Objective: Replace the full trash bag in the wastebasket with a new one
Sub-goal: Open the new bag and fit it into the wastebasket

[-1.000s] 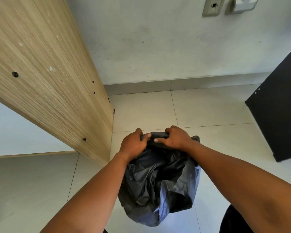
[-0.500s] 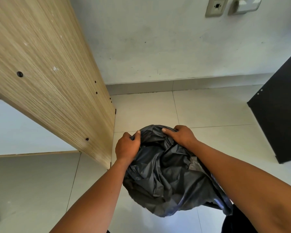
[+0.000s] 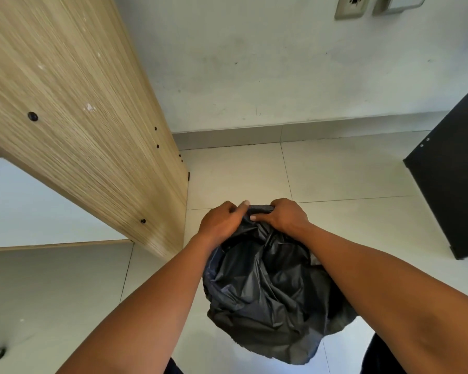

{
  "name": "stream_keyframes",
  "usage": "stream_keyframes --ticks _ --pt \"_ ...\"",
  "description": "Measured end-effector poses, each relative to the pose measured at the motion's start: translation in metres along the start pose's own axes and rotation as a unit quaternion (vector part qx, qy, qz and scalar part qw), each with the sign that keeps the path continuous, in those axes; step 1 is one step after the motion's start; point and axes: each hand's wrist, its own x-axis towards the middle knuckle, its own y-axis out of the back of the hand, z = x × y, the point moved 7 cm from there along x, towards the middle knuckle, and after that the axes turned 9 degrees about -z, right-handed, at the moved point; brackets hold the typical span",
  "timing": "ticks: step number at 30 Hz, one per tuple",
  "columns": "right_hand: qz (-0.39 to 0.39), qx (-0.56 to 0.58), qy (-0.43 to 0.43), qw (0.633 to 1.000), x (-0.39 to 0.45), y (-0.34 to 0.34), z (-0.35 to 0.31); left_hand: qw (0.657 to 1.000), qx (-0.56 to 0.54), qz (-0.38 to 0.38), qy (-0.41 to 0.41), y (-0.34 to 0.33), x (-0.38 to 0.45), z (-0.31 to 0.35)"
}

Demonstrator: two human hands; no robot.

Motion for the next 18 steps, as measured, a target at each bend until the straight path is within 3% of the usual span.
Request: stream_keyframes --ticks 3,8,10,13,15,18 --pt "0.006 0.003 0.025 1.0 -0.003 0.0 -0.009 0.995 0.102 -0.003 -0.012 -0.006 0.009 0.004" --pt "0.019 -0.011 0.107 0.994 -0.013 0.015 -0.013 0.981 0.137 0.132 -0.048 0.005 0.004 -0.003" --pt "0.03 -0.085 0.123 0.988 -0.017 0.02 -0.012 0.976 0.137 0.167 -0.028 0.008 0.001 -0.011" --pt "0.025 -0.14 0.081 0.987 -0.015 0.025 0.007 0.974 0.066 0.211 0.046 0.015 -0.003 -0.032" --pt "-0.006 -0.093 0.057 0.994 -0.01 0.022 0.022 0.968 0.025 0.236 0.084 0.017 -0.006 -0.042" --pt "-0.01 0.013 0.042 0.999 -0.006 0.02 0.03 0.962 0.059 0.253 0.087 0.016 -0.011 -0.037"
